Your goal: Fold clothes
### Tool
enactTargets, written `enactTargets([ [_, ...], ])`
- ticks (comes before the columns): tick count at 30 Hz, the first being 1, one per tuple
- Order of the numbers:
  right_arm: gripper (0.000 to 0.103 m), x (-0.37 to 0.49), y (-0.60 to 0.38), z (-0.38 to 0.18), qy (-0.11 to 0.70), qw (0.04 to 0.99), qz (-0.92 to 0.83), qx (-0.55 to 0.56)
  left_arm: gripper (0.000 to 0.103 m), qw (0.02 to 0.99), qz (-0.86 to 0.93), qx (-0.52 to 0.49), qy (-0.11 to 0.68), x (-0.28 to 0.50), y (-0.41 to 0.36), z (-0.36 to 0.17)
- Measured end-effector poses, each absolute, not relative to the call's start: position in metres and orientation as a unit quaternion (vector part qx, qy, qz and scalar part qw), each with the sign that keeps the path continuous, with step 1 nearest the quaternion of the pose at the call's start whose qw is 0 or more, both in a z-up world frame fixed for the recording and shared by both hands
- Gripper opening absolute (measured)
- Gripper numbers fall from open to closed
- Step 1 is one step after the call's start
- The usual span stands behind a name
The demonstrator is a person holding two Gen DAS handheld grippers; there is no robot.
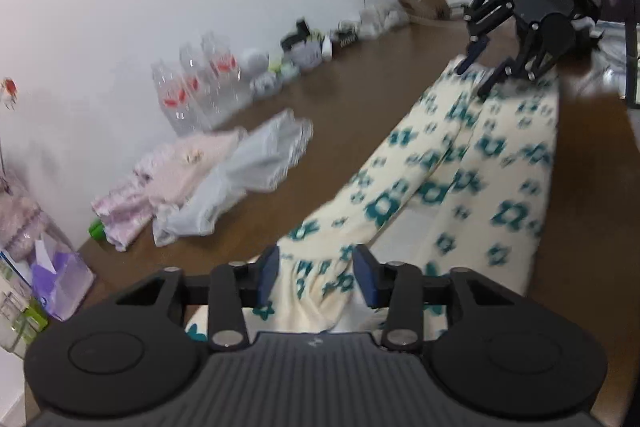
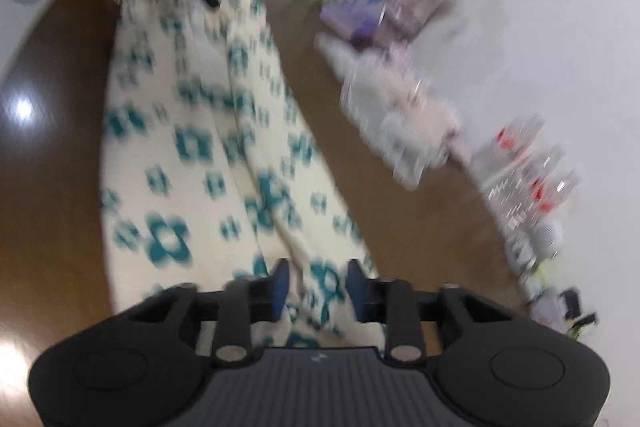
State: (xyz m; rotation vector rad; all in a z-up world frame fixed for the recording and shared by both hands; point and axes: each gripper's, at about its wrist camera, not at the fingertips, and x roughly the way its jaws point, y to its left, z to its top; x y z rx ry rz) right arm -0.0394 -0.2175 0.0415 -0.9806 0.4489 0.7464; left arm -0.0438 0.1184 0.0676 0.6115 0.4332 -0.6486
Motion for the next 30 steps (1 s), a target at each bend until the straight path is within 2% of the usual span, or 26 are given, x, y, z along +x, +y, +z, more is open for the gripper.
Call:
enactTargets([
  [1, 0.002, -0.039, -0.22, 0.038, 0.211, 0.791, 0.345, -0.459, 0.017, 0.881, -0.308, 0.287, 0.216, -0.04, 0.12, 0.064],
  [2, 0.002, -0.041, -0.222, 0.037, 0.208, 0.792, 0.344, -0.459, 0.004, 0.882, -0.305, 0.282, 0.224, -0.037, 0.123, 0.06],
  [11, 0.006, -0.072, -0.226, 0.027, 0.194, 0.781, 0.331, -0.493, 0.001, 0.87, -0.32, 0.272, 0.258, -0.063, 0.139, 0.055],
  [13, 0.022, -0.074, -0.229, 0.045, 0.219, 0.777, 0.343, -0.48, 0.004, 0.861, -0.319, 0.285, 0.276, -0.064, 0.137, 0.055],
  [15, 0.032, -0.08, -0.235, 0.069, 0.223, 0.787, 0.357, -0.451, 0.01, 0.86, -0.326, 0.29, 0.264, -0.071, 0.141, 0.066],
  [16, 0.036, -0.083, -0.239, 0.081, 0.216, 0.799, 0.363, -0.428, 0.02, 0.863, -0.338, 0.275, 0.254, -0.072, 0.145, 0.075],
  [17, 0.037, -0.086, -0.241, 0.092, 0.203, 0.819, 0.364, -0.394, 0.039, 0.871, -0.35, 0.249, 0.237, -0.072, 0.15, 0.088],
  [19, 0.037, -0.081, -0.237, 0.106, 0.194, 0.864, 0.35, -0.305, 0.066, 0.899, -0.338, 0.196, 0.199, -0.063, 0.155, 0.108],
  [22, 0.035, -0.052, -0.218, 0.1, 0.233, 0.918, 0.267, -0.18, 0.066, 0.92, -0.278, 0.178, 0.211, -0.017, 0.141, 0.104],
  [24, 0.032, -0.033, -0.21, 0.084, 0.267, 0.936, 0.196, -0.121, 0.065, 0.923, -0.226, 0.162, 0.266, 0.021, 0.139, 0.084],
  [26, 0.022, -0.02, -0.212, 0.064, 0.302, 0.937, 0.163, -0.066, 0.048, 0.915, -0.198, 0.128, 0.327, 0.046, 0.146, 0.065],
  [28, 0.016, -0.015, -0.219, 0.045, 0.332, 0.932, 0.146, -0.025, 0.045, 0.909, -0.186, 0.099, 0.36, 0.048, 0.159, 0.052],
  [30, 0.013, -0.022, -0.223, 0.033, 0.328, 0.934, 0.142, -0.02, 0.047, 0.918, -0.173, 0.086, 0.345, 0.031, 0.171, 0.047],
])
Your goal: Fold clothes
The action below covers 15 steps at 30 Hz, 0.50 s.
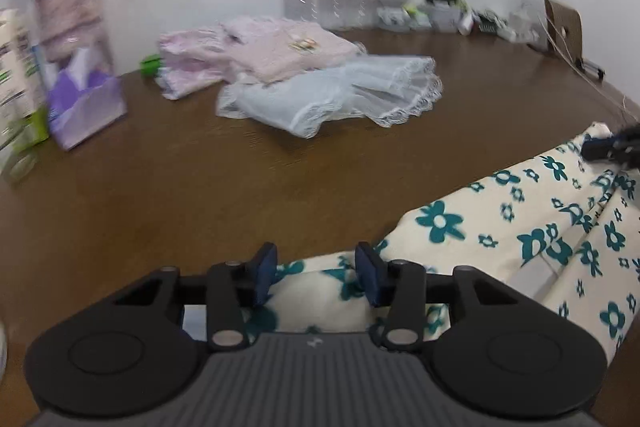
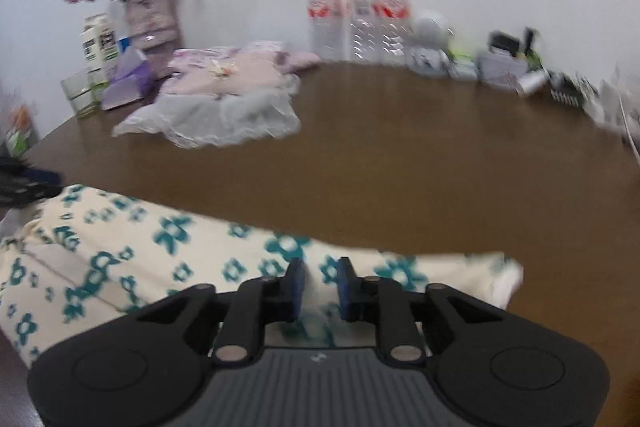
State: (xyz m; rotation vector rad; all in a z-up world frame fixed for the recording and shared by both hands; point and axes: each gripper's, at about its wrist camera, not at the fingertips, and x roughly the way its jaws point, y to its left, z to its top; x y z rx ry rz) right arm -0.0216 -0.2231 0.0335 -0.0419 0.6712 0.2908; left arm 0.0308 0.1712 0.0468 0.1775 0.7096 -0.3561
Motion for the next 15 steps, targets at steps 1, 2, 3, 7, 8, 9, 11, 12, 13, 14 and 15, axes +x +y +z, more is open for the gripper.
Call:
enactTargets([
  [1, 0.013, -0.026, -0.222, 0.033, 0.324, 0.934, 0.144, -0.035, 0.047, 0.924, -0.167, 0.088, 0.333, 0.02, 0.174, 0.043],
  [2, 0.013, -0.028, -0.219, 0.032, 0.324, 0.934, 0.144, -0.046, 0.05, 0.931, -0.159, 0.095, 0.314, 0.007, 0.176, 0.039],
  [3, 0.013, -0.031, -0.217, 0.031, 0.322, 0.934, 0.144, -0.054, 0.05, 0.936, -0.15, 0.098, 0.303, -0.001, 0.177, 0.036],
  [7, 0.013, -0.035, -0.222, 0.029, 0.314, 0.937, 0.15, -0.042, 0.058, 0.944, -0.084, 0.091, 0.305, -0.01, 0.186, 0.035],
  [8, 0.013, -0.035, -0.223, 0.029, 0.311, 0.937, 0.151, -0.043, 0.06, 0.944, -0.064, 0.09, 0.311, -0.009, 0.189, 0.037],
  [9, 0.014, -0.034, -0.223, 0.029, 0.309, 0.938, 0.151, -0.046, 0.06, 0.944, -0.054, 0.091, 0.313, -0.011, 0.188, 0.045],
  [11, 0.016, -0.034, -0.221, 0.029, 0.305, 0.939, 0.15, -0.055, 0.059, 0.943, -0.036, 0.094, 0.316, -0.014, 0.188, 0.062],
  [12, 0.016, -0.034, -0.22, 0.029, 0.304, 0.939, 0.149, -0.058, 0.059, 0.948, -0.044, 0.1, 0.298, -0.019, 0.181, 0.073],
  [13, 0.016, -0.035, -0.219, 0.031, 0.302, 0.939, 0.15, -0.059, 0.061, 0.952, -0.054, 0.106, 0.281, -0.024, 0.174, 0.084],
  [14, 0.017, -0.038, -0.217, 0.035, 0.297, 0.94, 0.154, -0.058, 0.063, 0.953, -0.07, 0.108, 0.274, -0.026, 0.164, 0.092],
  [15, 0.021, -0.041, -0.215, 0.039, 0.292, 0.941, 0.158, -0.058, 0.065, 0.95, -0.081, 0.117, 0.278, -0.025, 0.151, 0.092],
])
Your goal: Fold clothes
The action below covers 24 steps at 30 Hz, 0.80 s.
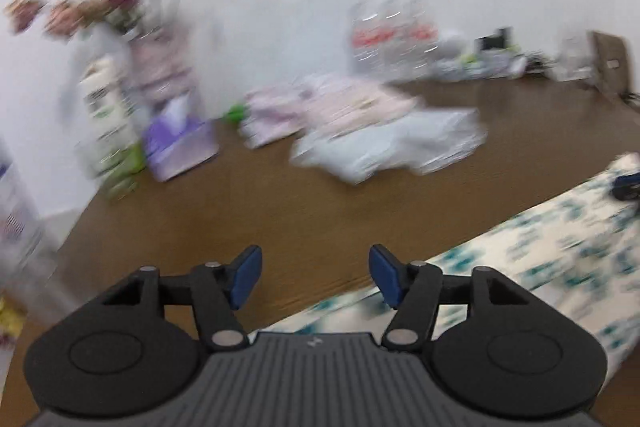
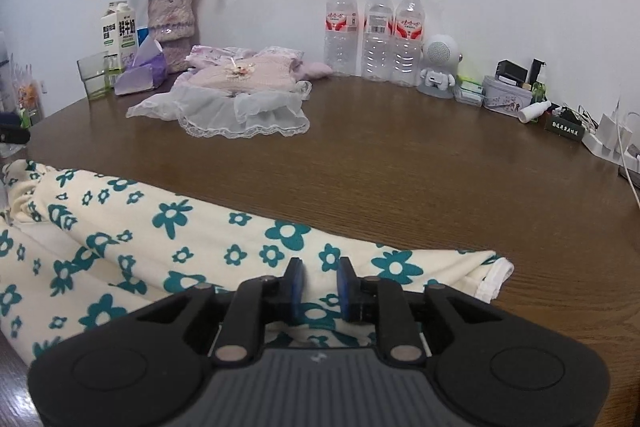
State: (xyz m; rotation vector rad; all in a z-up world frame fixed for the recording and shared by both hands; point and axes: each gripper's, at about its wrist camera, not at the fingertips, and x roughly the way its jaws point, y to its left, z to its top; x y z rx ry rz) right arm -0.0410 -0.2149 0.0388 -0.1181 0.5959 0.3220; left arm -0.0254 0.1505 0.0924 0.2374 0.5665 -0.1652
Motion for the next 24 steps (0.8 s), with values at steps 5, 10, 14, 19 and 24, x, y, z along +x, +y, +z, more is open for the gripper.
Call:
enactTargets([
  [5, 0.022, -0.058, -0.164, 0.048, 0.254, 0.927, 0.261, -0.092, 0.072, 0.933, -0.084, 0.164, 0.309, -0.013, 0.105, 0.064],
  [10, 0.034, -0.062, -0.099, 0.042, 0.245, 0.876, 0.371, -0.185, 0.074, 0.935, -0.094, 0.088, 0.329, -0.018, 0.128, 0.045],
  [14, 0.03, -0.059, -0.054, 0.038, 0.239, 0.853, 0.408, -0.221, 0.076, 0.937, -0.1, 0.074, 0.328, -0.021, 0.134, 0.042],
  [19, 0.001, -0.056, -0.04, 0.038, 0.251, 0.855, 0.399, -0.215, 0.077, 0.938, -0.104, 0.052, 0.328, -0.018, 0.141, 0.05],
  [24, 0.001, -0.077, -0.052, 0.039, 0.257, 0.837, 0.429, -0.222, 0.08, 0.94, -0.079, 0.075, 0.324, -0.023, 0.136, 0.048],
])
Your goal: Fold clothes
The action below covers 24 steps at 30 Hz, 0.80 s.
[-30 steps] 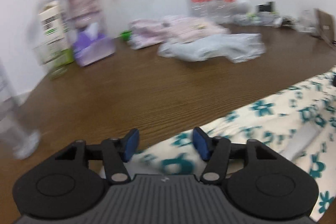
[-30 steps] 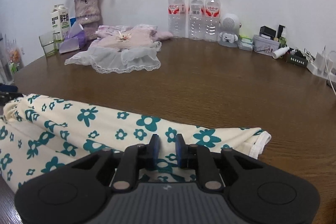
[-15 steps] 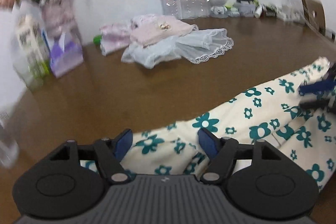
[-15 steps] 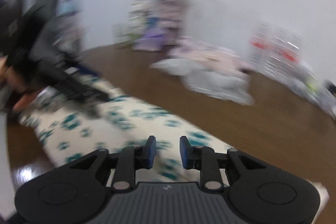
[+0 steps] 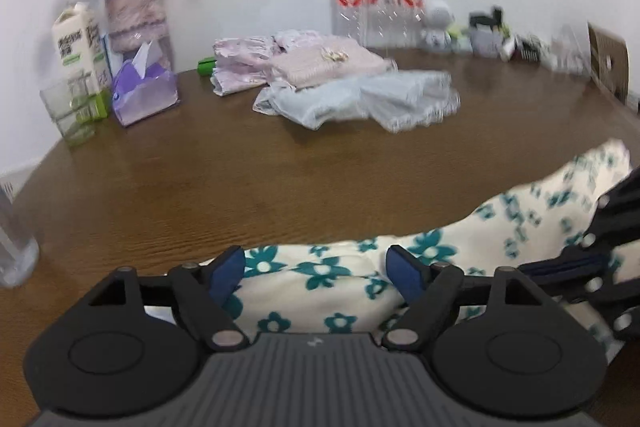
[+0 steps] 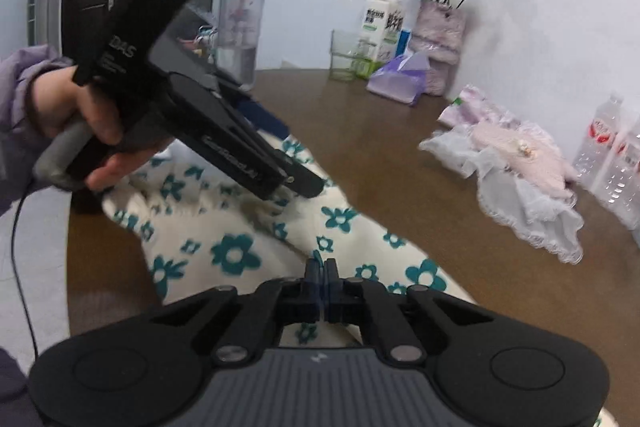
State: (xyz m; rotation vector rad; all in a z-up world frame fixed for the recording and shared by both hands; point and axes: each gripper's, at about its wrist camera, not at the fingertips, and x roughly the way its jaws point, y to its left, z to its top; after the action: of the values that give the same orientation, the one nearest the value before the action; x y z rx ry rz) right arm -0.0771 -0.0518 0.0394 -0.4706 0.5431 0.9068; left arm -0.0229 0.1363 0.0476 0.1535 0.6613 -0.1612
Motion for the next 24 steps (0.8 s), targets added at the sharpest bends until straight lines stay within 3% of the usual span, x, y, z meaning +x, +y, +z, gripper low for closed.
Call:
enactTargets([
  [3, 0.003, -0.081, -0.059, 0.037, 0.258, 0.843, 0.419, -0.218, 0.08, 0.939, -0.079, 0.055, 0.33, -0.026, 0.144, 0.041],
  [6, 0.029, -0.075, -0.096, 0.052, 0.257, 0.871, 0.392, -0.148, 0.08, 0.944, -0.07, 0.07, 0.314, -0.038, 0.144, 0.038],
  [8, 0.028, -0.062, -0.13, 0.059, 0.256, 0.897, 0.35, -0.081, 0.08, 0.947, -0.065, 0.074, 0.305, -0.044, 0.144, 0.035],
  [9, 0.025, -0.048, -0.144, 0.058, 0.27, 0.91, 0.31, -0.052, 0.08, 0.949, -0.061, 0.073, 0.301, -0.046, 0.143, 0.035],
  [10, 0.012, -0.037, -0.153, 0.054, 0.285, 0.915, 0.283, -0.041, 0.08, 0.95, -0.058, 0.072, 0.298, -0.047, 0.143, 0.034],
  [11, 0.008, -0.03, -0.157, 0.049, 0.3, 0.914, 0.268, -0.044, 0.081, 0.951, -0.054, 0.072, 0.295, -0.048, 0.142, 0.033],
  [14, 0.003, -0.023, -0.173, 0.038, 0.323, 0.914, 0.242, -0.039, 0.081, 0.952, -0.05, 0.07, 0.293, -0.049, 0.142, 0.033],
  [23, 0.001, -0.036, -0.19, 0.038, 0.314, 0.924, 0.217, -0.024, 0.084, 0.951, -0.04, 0.062, 0.301, -0.052, 0.141, 0.043],
  [24, 0.009, -0.037, -0.186, 0.041, 0.314, 0.924, 0.217, -0.029, 0.083, 0.949, -0.039, 0.058, 0.307, -0.052, 0.139, 0.051],
])
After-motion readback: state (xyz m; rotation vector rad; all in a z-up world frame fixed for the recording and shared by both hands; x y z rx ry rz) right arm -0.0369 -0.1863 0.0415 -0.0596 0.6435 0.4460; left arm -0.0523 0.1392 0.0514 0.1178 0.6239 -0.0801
